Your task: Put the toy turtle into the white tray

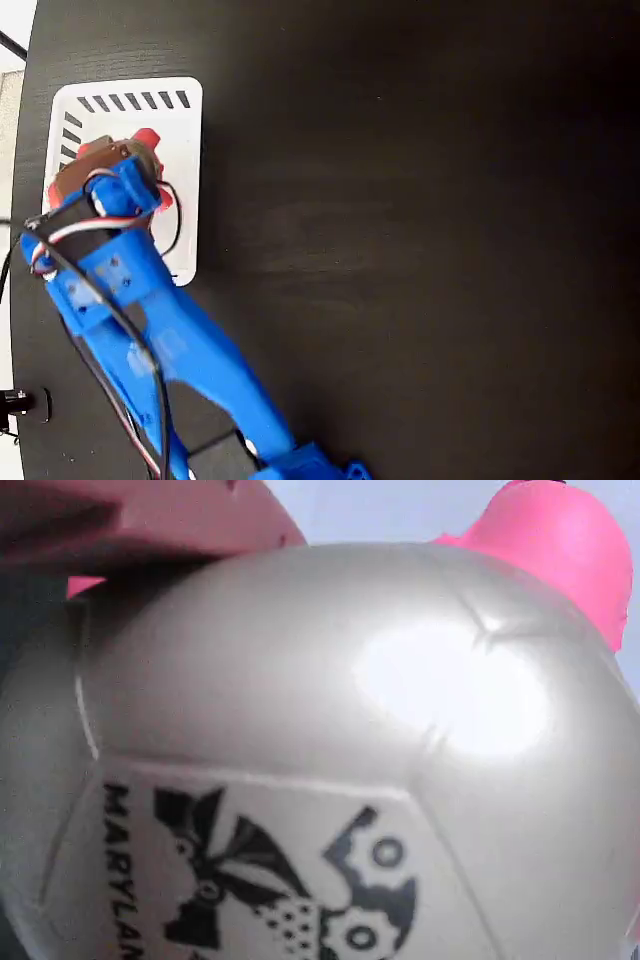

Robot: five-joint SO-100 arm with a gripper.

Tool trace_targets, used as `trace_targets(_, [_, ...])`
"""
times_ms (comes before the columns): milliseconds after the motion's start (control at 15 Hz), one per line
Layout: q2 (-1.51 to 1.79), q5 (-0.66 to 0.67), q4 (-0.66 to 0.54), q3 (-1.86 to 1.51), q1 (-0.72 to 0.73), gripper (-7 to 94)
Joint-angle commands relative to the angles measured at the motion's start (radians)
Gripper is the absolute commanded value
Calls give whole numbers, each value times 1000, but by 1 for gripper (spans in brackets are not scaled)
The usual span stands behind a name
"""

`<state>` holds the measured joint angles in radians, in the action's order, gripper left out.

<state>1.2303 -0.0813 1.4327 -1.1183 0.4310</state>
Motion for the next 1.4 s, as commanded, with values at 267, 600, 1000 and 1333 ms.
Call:
trace_targets(267, [5, -51, -26, 61, 23, 5])
trace_targets(600, [5, -61, -81, -29, 29, 52])
trace_targets(1000, [5, -64, -69, -44, 31, 68])
trace_targets(1333, [44, -48, -29, -15, 34, 49])
